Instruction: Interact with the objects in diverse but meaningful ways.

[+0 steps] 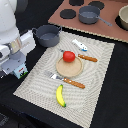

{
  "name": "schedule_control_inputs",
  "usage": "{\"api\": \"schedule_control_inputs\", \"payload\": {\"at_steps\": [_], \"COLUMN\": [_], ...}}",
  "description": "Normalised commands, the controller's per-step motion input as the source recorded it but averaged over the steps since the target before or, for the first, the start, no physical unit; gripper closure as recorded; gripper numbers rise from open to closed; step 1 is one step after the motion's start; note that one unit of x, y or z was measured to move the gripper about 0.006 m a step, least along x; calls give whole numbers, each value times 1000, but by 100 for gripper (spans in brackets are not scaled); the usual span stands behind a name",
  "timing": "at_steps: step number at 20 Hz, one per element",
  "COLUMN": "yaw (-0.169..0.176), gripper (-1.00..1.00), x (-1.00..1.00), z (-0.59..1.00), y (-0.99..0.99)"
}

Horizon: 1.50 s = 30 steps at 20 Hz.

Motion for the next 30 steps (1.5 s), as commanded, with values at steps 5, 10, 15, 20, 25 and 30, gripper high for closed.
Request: {"api": "schedule_control_inputs", "payload": {"at_steps": [5,10,15,20,25,30], "yaw": [-105,-47,-5,0,-7,-1], "gripper": [100,100,100,100,100,100], "x": [487,862,990,986,925,575], "z": [1000,802,461,125,0,-113], "y": [-152,-222,-239,-228,-207,-223]}}
